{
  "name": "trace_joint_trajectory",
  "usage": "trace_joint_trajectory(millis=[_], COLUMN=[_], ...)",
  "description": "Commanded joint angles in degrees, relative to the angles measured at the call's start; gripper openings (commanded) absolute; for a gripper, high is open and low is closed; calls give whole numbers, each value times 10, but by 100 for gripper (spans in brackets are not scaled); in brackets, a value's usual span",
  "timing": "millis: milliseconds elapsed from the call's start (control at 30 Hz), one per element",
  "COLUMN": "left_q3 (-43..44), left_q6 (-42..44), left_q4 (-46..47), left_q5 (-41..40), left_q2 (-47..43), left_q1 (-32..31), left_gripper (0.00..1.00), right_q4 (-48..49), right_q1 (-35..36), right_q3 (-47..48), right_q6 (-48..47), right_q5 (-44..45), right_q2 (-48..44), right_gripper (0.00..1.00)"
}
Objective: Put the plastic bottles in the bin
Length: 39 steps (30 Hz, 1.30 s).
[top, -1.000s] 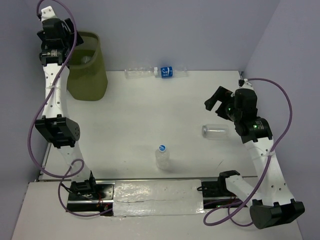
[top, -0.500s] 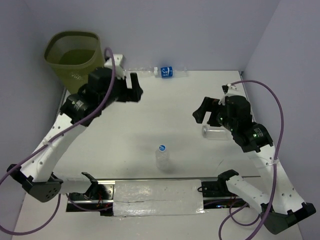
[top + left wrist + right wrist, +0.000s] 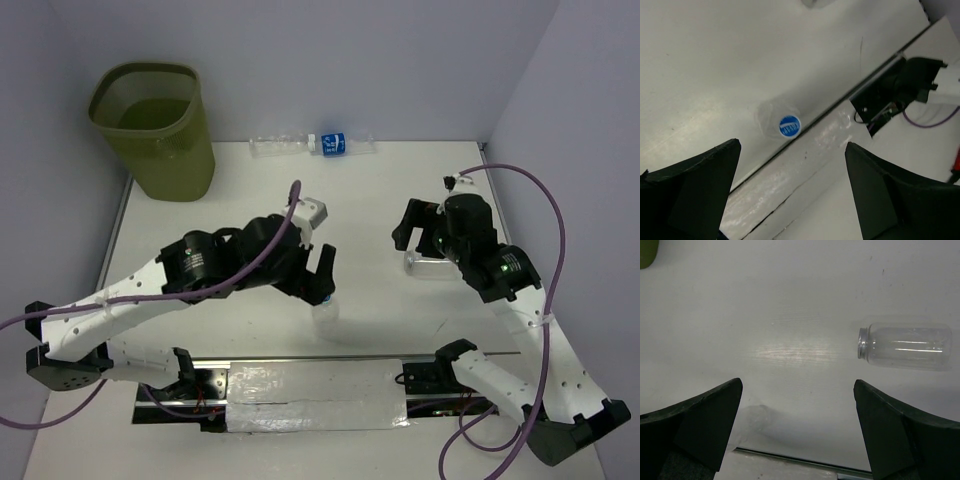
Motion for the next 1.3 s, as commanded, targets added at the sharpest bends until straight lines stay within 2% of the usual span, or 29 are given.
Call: trace_joint_trajectory(millis=[0,133,300,533,733,1267], left_q3=[11,0,-17,-52,-42,-41], left_q6=[-26,-28,-33,-28,-24,-27], left_q4=[-34,-58,-41,-7,-3,1], left_q5=[-8,-39,-72,-94,-108,-117], left_q2=[12,48,83,110,134,132], left_q1=[-46,-71,-86,-87,-87,-87], left_gripper=[99,99,99,99,99,71], right_q4=[-5,0,1,7,12,17], right_q1=[3,3,3,3,3,3], right_q3=[15,13,12,12,12,8], right_q6=[-2,3,4,-1,-1,9], right_q5=[24,19,17,10,6,-11], right_q2=[12,15,13,20,25,33], right_gripper=[100,100,100,100,100,100])
